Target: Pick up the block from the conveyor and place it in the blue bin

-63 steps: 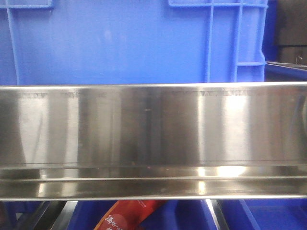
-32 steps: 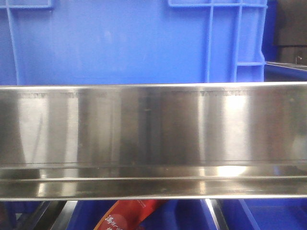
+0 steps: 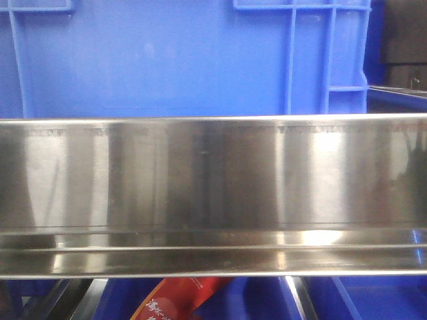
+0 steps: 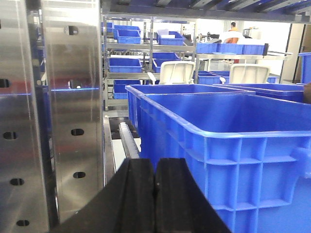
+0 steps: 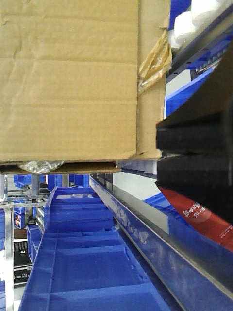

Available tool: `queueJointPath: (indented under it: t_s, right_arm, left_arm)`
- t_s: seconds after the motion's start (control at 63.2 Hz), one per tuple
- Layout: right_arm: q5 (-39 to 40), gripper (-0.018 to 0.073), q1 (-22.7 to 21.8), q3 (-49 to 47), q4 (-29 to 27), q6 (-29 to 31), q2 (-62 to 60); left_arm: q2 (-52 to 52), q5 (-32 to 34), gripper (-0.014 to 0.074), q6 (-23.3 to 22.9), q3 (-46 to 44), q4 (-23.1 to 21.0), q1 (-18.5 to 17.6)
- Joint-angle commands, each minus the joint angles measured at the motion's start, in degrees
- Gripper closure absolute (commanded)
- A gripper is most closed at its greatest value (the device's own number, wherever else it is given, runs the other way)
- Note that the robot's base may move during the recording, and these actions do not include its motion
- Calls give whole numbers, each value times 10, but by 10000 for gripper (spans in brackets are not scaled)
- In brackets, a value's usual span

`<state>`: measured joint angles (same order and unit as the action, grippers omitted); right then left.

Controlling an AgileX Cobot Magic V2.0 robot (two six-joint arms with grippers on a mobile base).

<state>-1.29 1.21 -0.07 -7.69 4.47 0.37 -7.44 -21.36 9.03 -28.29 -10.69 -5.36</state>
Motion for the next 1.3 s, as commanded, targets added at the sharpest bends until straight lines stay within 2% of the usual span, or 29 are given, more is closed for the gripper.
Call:
queueJointPath:
  t_s: [0.0,0.854,0.981,1.044,1.108,1.218,1.282]
  right_arm:
    - [9,721,-3,1,3,1,-4]
    - [9,721,-3,1,3,1,-4]
    - [9,721,-3,1,3,1,-4]
    - [9,721,-3,1,3,1,-4]
    - [9,721,-3,1,3,1,-4]
    - [9,721,-3,1,3,1,-4]
    - [9,721,-3,1,3,1,-4]
  left_arm:
    - [3,14,708,-3,1,-2,1]
    - [3,11,708,-3,1,-2,1]
    - [18,38,708,-12,27,35,2]
    - [33,68,708,-49,60,46,8]
    - [49,104,708,-81,105,78,21]
    - [74,157,708,-83,186,116,40]
    - [74,180,708,-83,221,121,49]
